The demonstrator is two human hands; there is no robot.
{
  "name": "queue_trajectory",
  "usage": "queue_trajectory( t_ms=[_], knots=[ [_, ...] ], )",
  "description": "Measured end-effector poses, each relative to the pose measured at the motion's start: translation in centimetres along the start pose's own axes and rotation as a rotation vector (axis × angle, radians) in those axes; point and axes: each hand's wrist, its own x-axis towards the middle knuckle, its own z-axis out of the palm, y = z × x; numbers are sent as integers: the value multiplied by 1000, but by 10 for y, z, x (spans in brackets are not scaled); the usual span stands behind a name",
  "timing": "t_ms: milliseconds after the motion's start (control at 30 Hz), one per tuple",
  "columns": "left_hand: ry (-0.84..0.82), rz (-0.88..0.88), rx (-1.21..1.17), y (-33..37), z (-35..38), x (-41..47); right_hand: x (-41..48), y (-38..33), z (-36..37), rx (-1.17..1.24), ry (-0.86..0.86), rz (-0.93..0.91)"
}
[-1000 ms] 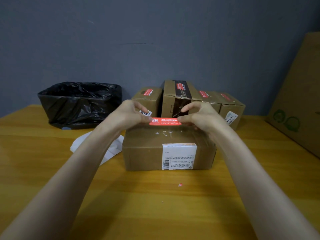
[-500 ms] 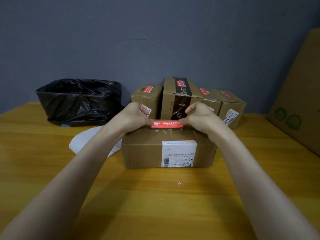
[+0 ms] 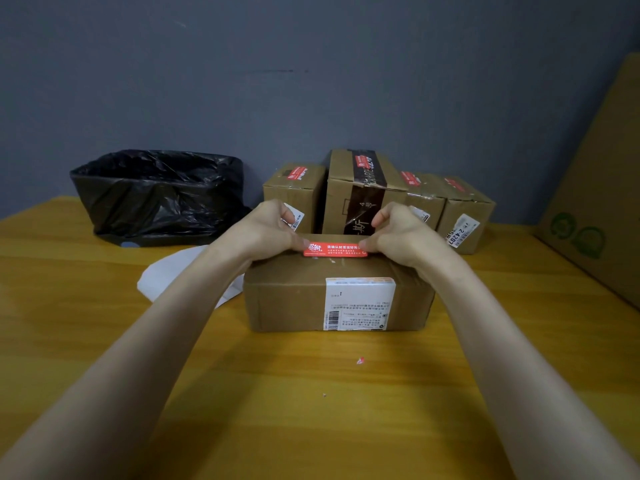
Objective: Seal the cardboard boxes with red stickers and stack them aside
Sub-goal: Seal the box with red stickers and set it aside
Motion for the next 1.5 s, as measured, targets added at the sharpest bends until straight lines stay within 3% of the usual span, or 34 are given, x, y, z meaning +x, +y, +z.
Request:
queue_trajectory(
  t_ms=[1233,1500],
  knots=[
    [31,61,98,-1,2,-1,0,0,5,-84,14,-15],
    [102,89,242,-1,9,0,-4,-4,7,-174,38,-52]
  ],
)
